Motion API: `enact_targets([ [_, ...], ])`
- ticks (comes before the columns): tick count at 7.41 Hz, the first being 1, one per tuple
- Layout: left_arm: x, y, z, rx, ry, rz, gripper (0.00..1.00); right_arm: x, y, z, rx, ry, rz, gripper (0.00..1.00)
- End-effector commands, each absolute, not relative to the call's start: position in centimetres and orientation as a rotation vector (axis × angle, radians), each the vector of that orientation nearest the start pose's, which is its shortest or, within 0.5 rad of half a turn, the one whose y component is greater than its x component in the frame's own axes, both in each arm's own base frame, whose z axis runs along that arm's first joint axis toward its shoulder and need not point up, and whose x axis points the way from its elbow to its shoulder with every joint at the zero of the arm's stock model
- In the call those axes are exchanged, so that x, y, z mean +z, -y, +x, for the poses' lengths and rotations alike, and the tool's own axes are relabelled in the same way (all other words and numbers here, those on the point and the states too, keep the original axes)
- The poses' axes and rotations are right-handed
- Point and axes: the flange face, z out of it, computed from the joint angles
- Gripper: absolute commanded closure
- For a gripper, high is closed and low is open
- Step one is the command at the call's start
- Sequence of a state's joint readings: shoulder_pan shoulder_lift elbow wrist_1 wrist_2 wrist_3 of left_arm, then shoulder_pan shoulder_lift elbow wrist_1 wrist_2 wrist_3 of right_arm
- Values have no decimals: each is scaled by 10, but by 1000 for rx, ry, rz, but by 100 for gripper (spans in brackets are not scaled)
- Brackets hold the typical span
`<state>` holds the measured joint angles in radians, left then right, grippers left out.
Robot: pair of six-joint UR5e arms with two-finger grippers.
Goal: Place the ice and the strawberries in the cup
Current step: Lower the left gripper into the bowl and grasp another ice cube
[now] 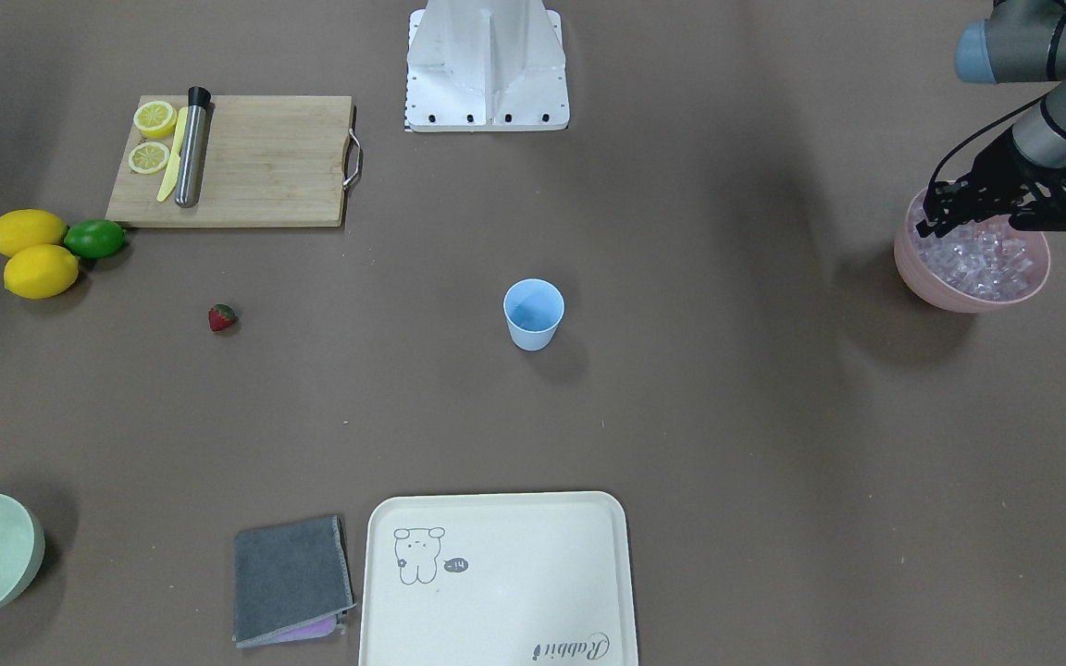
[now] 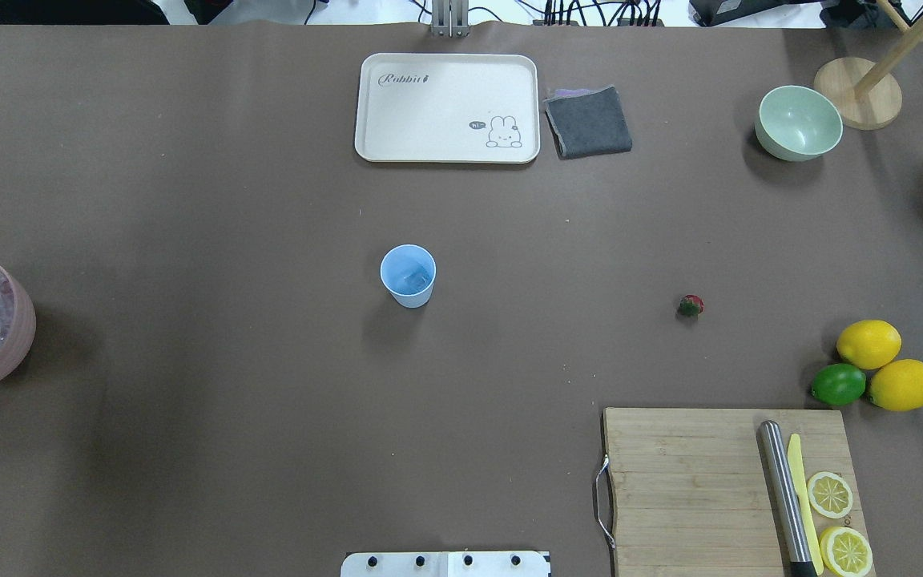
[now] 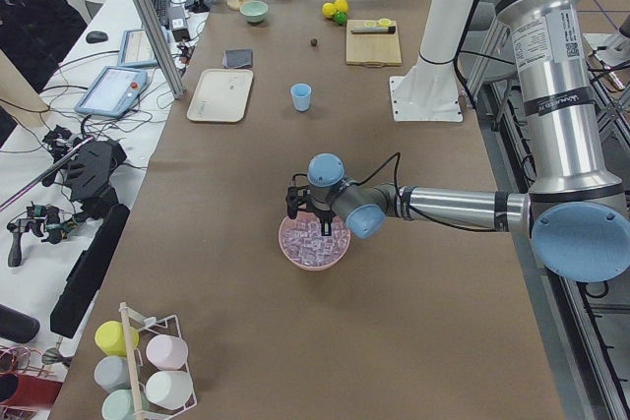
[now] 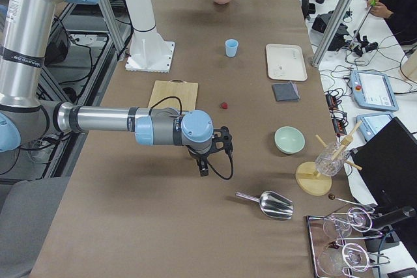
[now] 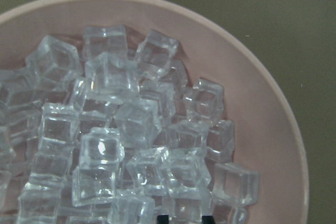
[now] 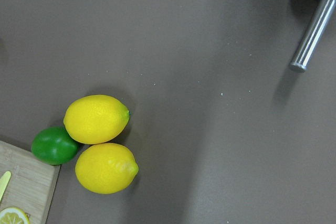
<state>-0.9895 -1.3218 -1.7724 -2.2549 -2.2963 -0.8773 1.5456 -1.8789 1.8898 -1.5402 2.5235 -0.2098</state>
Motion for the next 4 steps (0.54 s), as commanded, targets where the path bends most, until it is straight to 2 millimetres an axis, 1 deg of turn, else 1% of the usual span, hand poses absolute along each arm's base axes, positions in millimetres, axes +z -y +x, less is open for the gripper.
enact_targets([
  [1, 577, 381, 162, -30, -985, -29, 100, 615, 362, 43, -236, 949, 124, 0],
  [2, 578, 382, 159, -7, -985, -13, 100, 614, 358, 43, -236, 949, 124, 0],
  [3, 577, 384, 153, 9, -984, 4, 100, 613, 358, 43, -236, 949, 125, 0],
  [4, 571, 388, 140, 17, -1000, 22, 100, 613, 358, 43, -236, 949, 125, 0],
])
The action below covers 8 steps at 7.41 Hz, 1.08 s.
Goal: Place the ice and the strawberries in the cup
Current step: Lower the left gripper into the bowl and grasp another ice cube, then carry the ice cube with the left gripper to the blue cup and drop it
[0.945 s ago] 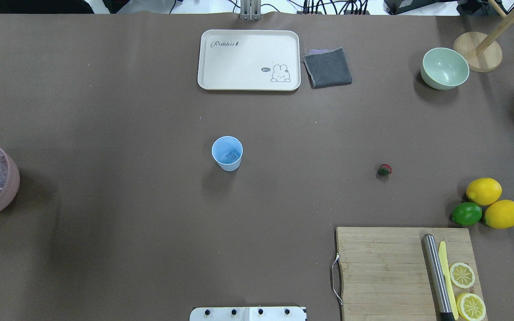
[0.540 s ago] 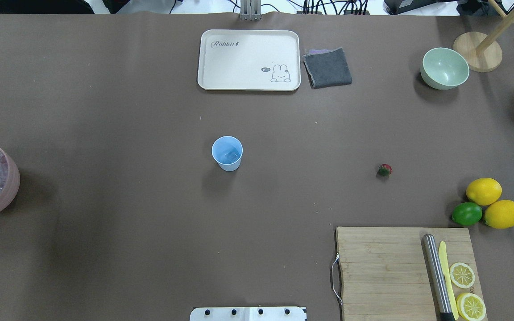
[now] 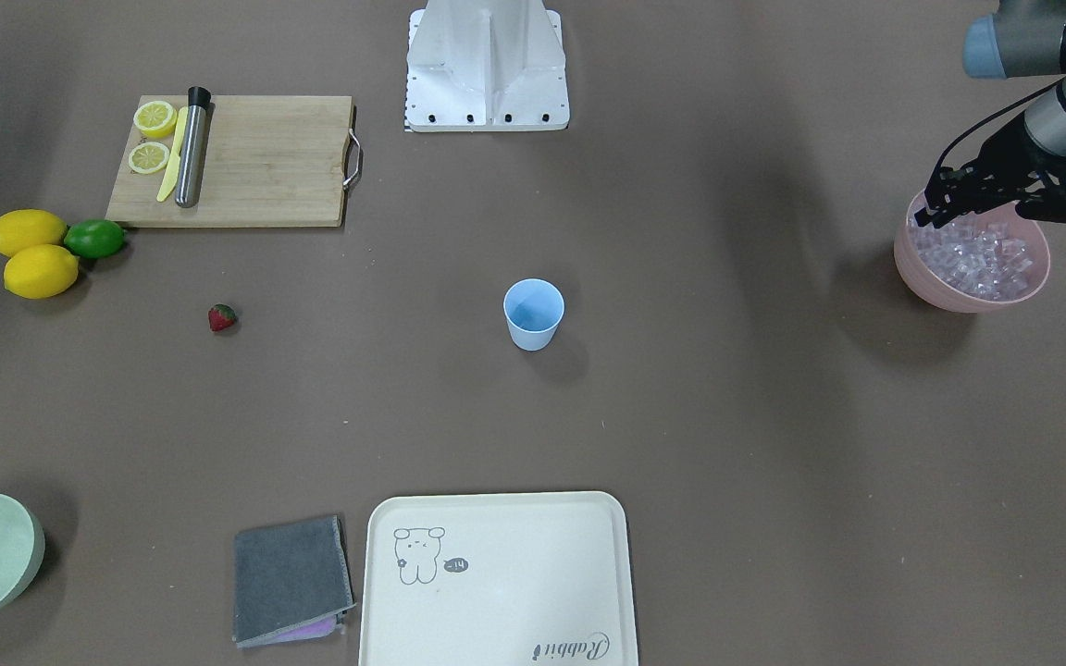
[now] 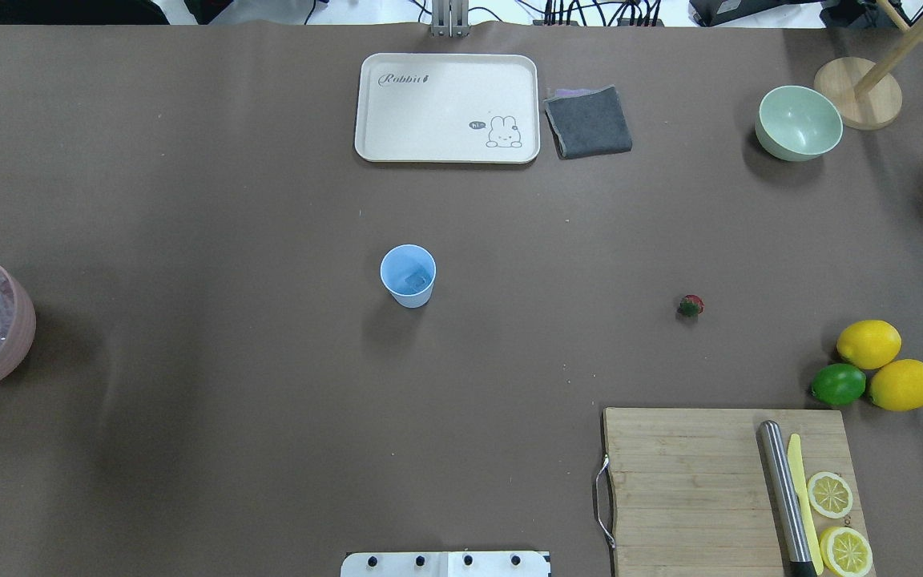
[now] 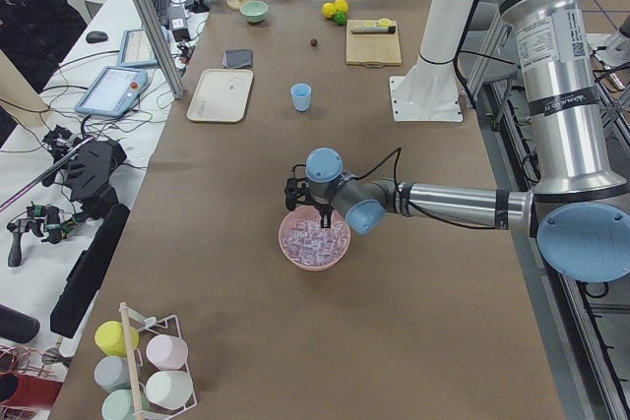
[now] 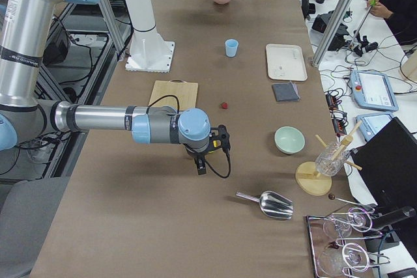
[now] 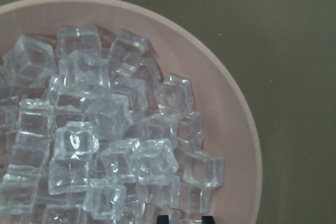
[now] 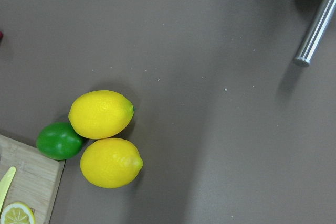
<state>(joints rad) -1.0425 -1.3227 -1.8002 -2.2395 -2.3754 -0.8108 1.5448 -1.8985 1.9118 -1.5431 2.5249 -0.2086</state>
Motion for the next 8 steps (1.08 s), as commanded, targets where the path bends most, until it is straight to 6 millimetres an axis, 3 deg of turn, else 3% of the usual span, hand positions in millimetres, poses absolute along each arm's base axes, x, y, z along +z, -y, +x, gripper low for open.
enact_targets([
  [1, 555, 392, 132, 4, -1010, 19, 100, 613, 358, 43, -236, 949, 125, 0],
  [2, 525, 403, 133, 3, -1008, 25, 100, 613, 358, 43, -234, 949, 123, 0],
  [3, 483, 426, 139, -10, -1006, 34, 100, 613, 358, 43, -234, 949, 123, 0],
  [5, 380, 500, 176, -41, -952, 67, 100, 612, 359, 42, -236, 949, 126, 0],
  [6, 329, 514, 209, -62, -953, 48, 100, 609, 362, 42, -234, 949, 129, 0],
  [8, 253, 515, 317, -133, -959, 3, 100, 600, 373, 39, -224, 937, 134, 0],
])
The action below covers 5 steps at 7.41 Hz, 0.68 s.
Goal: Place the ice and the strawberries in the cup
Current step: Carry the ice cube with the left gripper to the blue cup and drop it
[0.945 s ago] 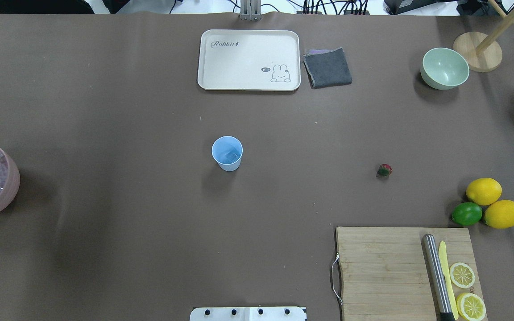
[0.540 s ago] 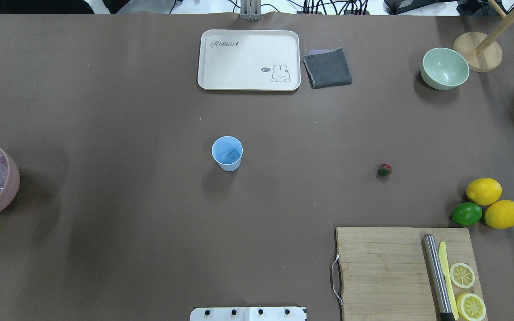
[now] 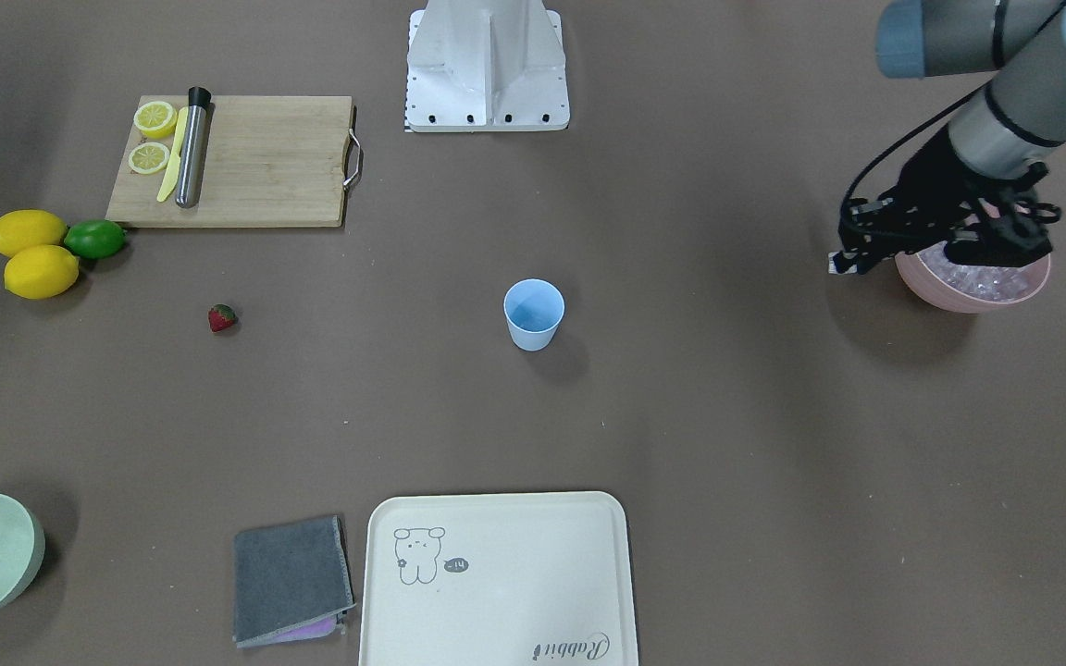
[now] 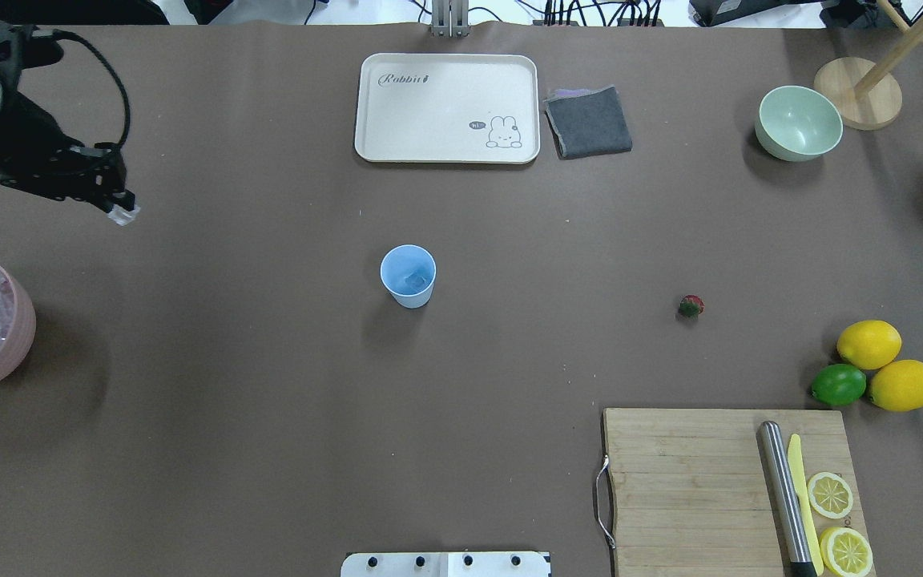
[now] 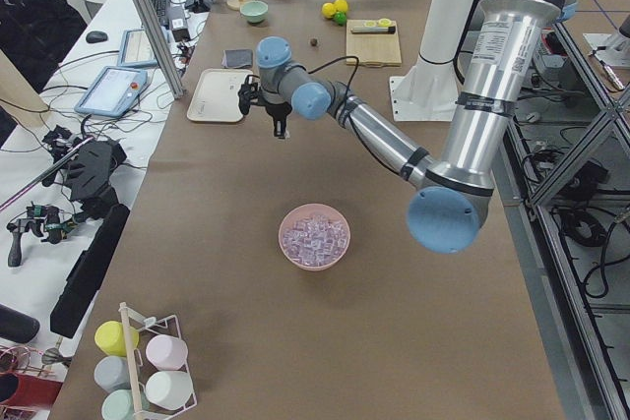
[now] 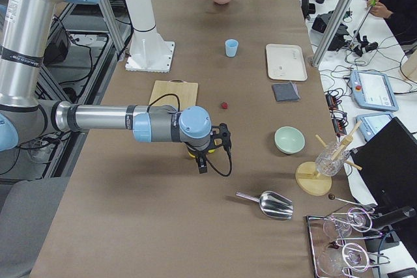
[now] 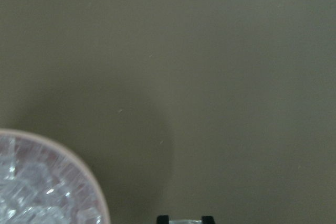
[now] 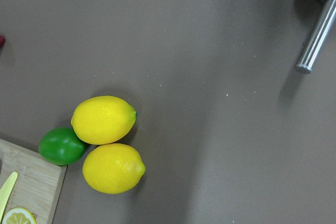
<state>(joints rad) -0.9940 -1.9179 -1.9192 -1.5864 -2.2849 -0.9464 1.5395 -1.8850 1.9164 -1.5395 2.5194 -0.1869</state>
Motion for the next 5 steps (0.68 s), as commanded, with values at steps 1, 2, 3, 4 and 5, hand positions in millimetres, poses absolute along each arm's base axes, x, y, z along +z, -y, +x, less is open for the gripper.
enact_targets([
  [1, 224, 513, 354, -159, -960, -7, 100, 587, 389, 29, -226, 934, 138, 0],
  [2, 201, 514, 389, -176, -966, -38, 100, 570, 410, 16, -221, 915, 138, 0],
  [3, 180, 511, 425, -198, -952, -24, 100, 554, 425, 2, -216, 917, 136, 0],
  [4, 171, 501, 451, -197, -940, -23, 100, 540, 437, -11, -207, 924, 130, 0],
  [5, 160, 505, 464, -198, -941, -25, 100, 527, 446, -26, -200, 932, 120, 0],
])
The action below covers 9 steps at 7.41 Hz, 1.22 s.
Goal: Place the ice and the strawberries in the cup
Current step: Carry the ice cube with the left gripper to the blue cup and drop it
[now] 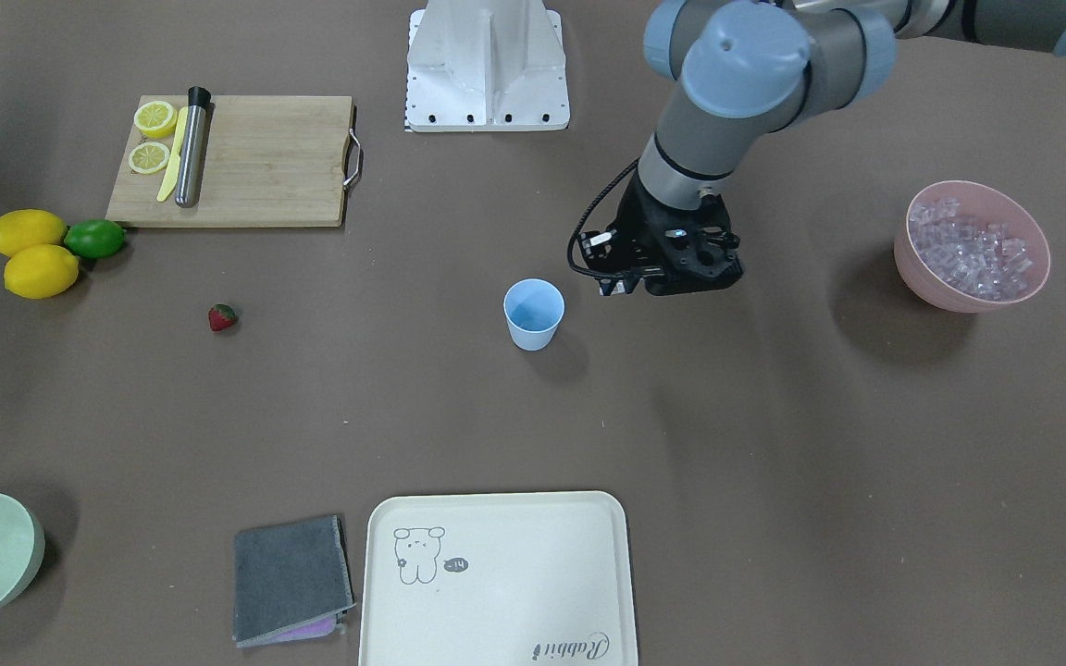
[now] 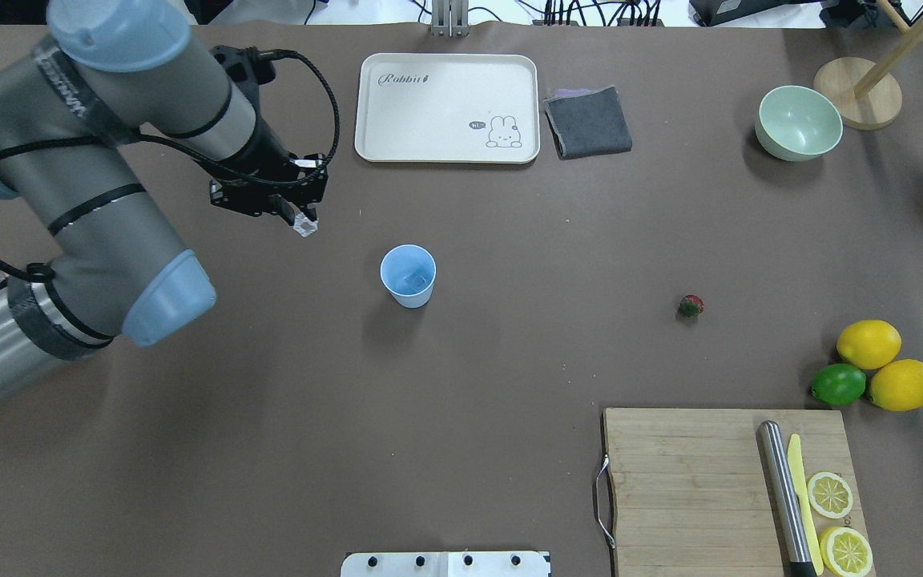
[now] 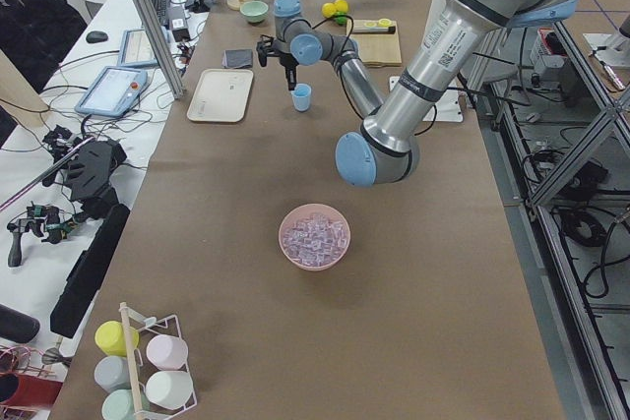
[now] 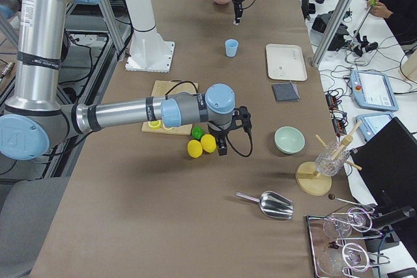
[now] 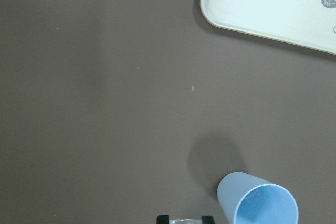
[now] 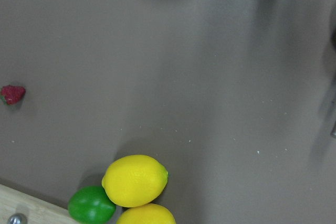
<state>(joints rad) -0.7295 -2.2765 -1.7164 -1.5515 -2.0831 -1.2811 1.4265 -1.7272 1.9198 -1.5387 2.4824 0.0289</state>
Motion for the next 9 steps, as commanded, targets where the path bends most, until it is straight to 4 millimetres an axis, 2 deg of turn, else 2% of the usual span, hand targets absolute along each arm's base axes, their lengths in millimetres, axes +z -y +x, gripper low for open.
enact_targets([
  [1, 147, 507, 486, -197, -941, -39, 100, 519, 449, -36, -204, 937, 115, 0],
  [2, 143, 503, 501, -198, -925, -16, 100, 514, 451, -43, -209, 938, 112, 0],
  [3, 146, 492, 515, -180, -928, -2, 100, 510, 451, -46, -216, 938, 117, 0],
  [5, 156, 490, 527, -170, -912, -8, 100, 508, 450, -55, -228, 865, 129, 0],
  [6, 156, 491, 526, -166, -912, -4, 45, 508, 450, -57, -231, 864, 128, 0],
  [7, 157, 494, 523, -158, -907, 5, 38, 508, 450, -58, -235, 862, 127, 0],
  [8, 160, 511, 506, -147, -905, 35, 29, 506, 448, -59, -238, 865, 128, 0],
  [9, 177, 525, 479, -138, -890, 60, 28, 503, 446, -58, -240, 865, 133, 0],
])
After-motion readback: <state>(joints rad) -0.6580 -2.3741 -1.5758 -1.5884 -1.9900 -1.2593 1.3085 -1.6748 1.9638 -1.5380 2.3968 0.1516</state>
